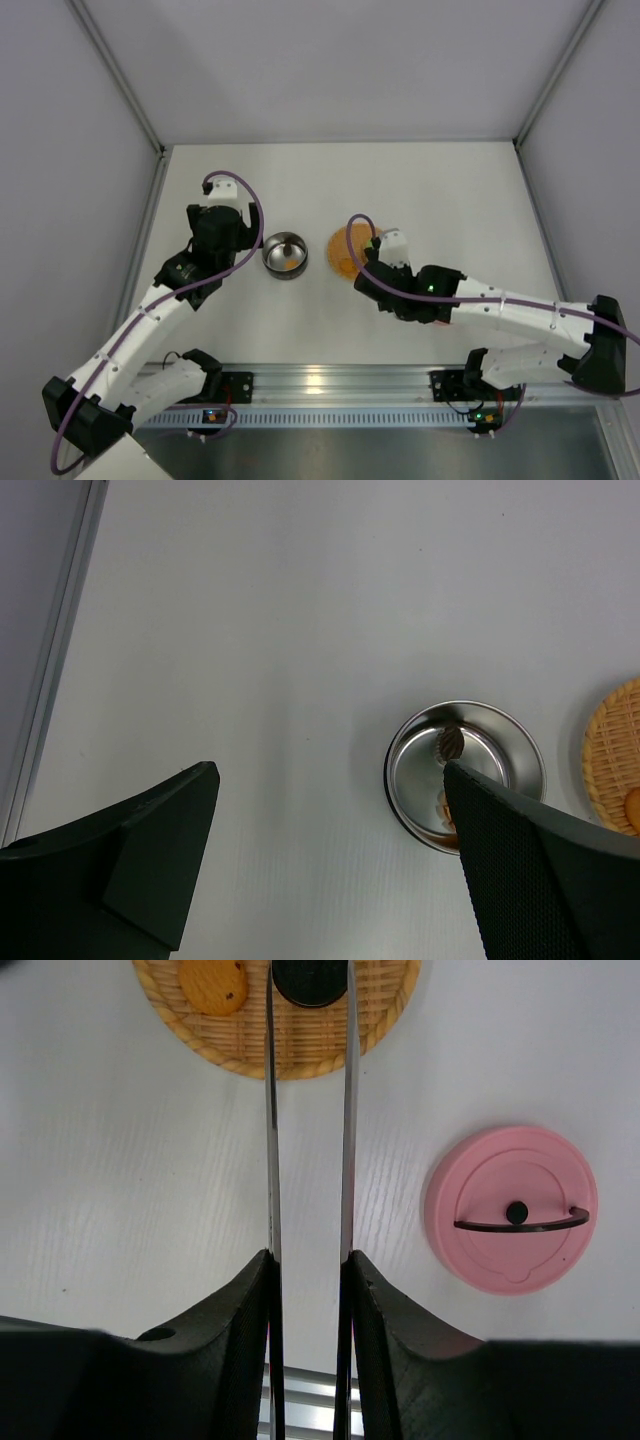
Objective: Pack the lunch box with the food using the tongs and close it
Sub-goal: Pick up the fake food from the plate, then place the fake food in the packing box.
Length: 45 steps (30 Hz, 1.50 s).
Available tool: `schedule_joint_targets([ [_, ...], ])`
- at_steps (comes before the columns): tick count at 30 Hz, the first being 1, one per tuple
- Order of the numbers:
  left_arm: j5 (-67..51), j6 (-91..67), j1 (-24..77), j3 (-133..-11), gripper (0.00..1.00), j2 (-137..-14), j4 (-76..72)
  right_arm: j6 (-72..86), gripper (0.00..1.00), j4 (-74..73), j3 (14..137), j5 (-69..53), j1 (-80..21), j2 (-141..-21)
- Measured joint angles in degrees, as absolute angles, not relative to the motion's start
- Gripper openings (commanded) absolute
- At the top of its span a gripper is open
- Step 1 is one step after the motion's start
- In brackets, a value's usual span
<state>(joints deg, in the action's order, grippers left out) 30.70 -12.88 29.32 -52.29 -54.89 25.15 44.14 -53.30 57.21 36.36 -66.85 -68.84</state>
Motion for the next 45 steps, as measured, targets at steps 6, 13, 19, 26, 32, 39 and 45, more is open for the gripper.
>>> schedule_joint_targets([
  [6, 30.70, -12.88, 29.32, -52.29, 0.99, -54.89, 25.28, 42.68, 0.25, -53.41, 61.78, 36.58, -66.85, -67.99],
  [13, 30.70, -12.88, 29.32, -52.29, 0.99, -54.89, 25.30, 39.22, 0.22, -52.27, 68.01, 34.81, -66.83, -71.66],
  [19, 30.70, -12.88, 29.32, -52.31, 0.99, -54.89, 25.32, 36.18, 0.22, -50.35, 75.48, 31.81, -66.85, -79.24],
  [26, 30.70, -12.88, 29.32, -52.31, 0.99, -54.89, 25.32, 34.39, 0.22, -47.88, 81.21, 29.15, -67.81, -85.82],
  [32, 30.70, -12.88, 29.32, -52.31, 0.99, -54.89, 25.34, 33.43, 0.24, -46.35, 85.30, 27.81, -69.34, -90.65],
  [39, 30.70, -12.88, 29.32, -52.31, 0.99, -54.89, 25.34, 32.99, 0.37, -45.91, 86.78, 26.70, -70.61, -93.51],
  [45, 30.70, -12.88, 29.32, -52.31, 0.99, -54.89, 25.34, 32.93, 0.49, -45.82, 87.20, 26.65, -70.63, -93.51],
])
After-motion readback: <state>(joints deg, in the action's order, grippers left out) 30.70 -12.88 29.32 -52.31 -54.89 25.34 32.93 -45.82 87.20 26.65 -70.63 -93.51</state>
